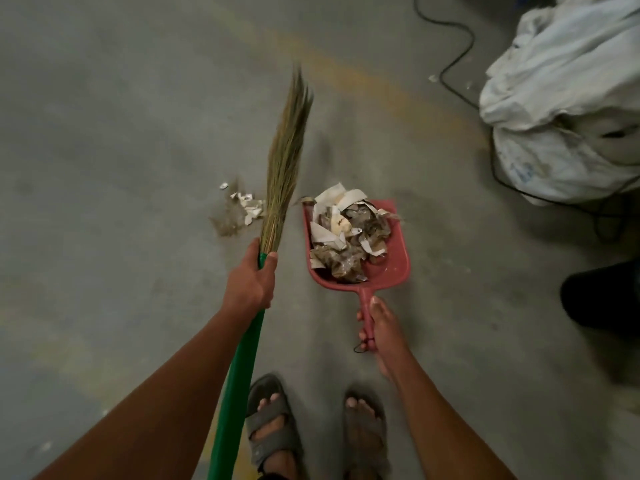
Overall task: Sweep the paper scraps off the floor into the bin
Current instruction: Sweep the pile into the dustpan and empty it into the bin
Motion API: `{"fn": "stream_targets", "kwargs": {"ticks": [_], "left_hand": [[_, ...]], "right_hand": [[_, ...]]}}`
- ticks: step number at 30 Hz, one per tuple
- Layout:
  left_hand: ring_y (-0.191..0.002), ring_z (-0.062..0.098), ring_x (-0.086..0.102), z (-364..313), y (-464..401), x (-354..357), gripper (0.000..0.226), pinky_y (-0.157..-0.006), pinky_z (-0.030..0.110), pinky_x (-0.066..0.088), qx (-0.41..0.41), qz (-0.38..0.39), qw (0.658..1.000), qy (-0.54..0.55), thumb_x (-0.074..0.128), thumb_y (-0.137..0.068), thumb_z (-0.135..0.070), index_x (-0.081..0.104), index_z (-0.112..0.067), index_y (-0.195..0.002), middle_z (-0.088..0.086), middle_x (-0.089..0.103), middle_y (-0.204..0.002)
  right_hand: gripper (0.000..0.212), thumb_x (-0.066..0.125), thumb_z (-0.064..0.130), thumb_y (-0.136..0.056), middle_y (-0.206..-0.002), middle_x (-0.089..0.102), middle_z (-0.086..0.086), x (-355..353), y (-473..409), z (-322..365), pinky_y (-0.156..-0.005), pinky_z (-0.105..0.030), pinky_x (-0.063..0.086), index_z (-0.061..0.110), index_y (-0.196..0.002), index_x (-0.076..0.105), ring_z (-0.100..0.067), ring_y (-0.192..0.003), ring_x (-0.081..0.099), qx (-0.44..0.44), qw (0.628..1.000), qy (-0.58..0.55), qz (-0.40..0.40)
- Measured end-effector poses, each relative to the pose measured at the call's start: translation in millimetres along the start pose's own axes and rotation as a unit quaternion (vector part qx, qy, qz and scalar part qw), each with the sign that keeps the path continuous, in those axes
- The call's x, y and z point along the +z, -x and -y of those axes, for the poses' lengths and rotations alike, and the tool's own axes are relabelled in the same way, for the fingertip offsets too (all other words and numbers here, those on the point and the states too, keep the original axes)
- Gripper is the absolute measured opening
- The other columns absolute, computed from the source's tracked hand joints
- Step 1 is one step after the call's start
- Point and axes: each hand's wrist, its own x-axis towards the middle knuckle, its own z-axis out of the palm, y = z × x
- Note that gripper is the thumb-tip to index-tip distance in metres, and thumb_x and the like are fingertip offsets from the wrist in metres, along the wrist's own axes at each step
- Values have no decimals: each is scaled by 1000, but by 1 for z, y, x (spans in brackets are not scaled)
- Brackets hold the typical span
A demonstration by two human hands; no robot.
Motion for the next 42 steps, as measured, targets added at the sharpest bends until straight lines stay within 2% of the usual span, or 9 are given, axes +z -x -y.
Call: {"fn": "stream_targets", "kwargs": {"ticks": [6, 9, 14, 19, 27, 36, 42], "left_hand": [[-63, 23, 65, -35, 31, 66, 60, -52, 34, 57, 31, 46, 997, -48, 47, -110, -46, 25, -36, -165, 10, 66, -88], [-63, 23, 67, -51, 45, 109, 60, -55, 36, 61, 40, 57, 994, -89, 46, -110, -47, 25, -37, -165, 9, 67, -91], [-61, 22, 64, -77, 84, 195, 59, -52, 35, 59, 51, 73, 991, -102, 48, -110, -45, 27, -36, -165, 11, 67, -95], [-61, 23, 63, -104, 130, 300, 56, -52, 34, 58, 48, 93, 990, -96, 48, -111, -43, 29, -36, -163, 11, 66, -84], [-64, 24, 67, -147, 198, 433, 59, -49, 32, 56, 61, 139, 978, -141, 48, -110, -45, 28, -34, -164, 10, 68, -92], [-65, 24, 66, -188, 238, 502, 59, -47, 28, 53, 84, 175, 961, -194, 48, -111, -42, 29, -27, -164, 13, 68, -91], [-65, 25, 68, -198, 243, 523, 57, -49, 30, 55, 79, 172, 960, -207, 48, -110, -41, 32, -24, -163, 13, 68, -92]], "right_hand": [[27, 40, 34, -114, -83, 60, 0, -71, 11, -6, -43, -22, 38, 17, -103, 57, -11, -51, 47, -4, 995, -99, -31], [25, 39, 34, -114, -85, 60, 0, -114, 11, -17, -42, -21, 38, 19, -104, 57, -11, -53, 47, -6, 990, -132, -50], [25, 40, 36, -114, -83, 61, 2, -205, 17, -32, -43, -22, 39, 20, -102, 57, -11, -54, 48, -7, 986, -149, -73], [27, 42, 37, -113, -83, 63, 1, -316, 33, -36, -40, -22, 39, 18, -105, 59, -11, -53, 49, -5, 982, -153, -107], [29, 41, 36, -114, -82, 62, 0, -465, 68, -17, -39, -21, 36, 14, -109, 58, -12, -49, 48, -19, 970, -190, -148], [25, 46, 36, -112, -80, 60, 0, -580, 92, 2, -41, -19, 28, 18, -106, 62, -10, -42, 40, -29, 946, -196, -258], [25, 52, 46, -107, -83, 66, -1, -638, 91, 11, -43, -22, 34, 29, -101, 69, -11, -48, 45, 4, 943, -127, -307]]}}
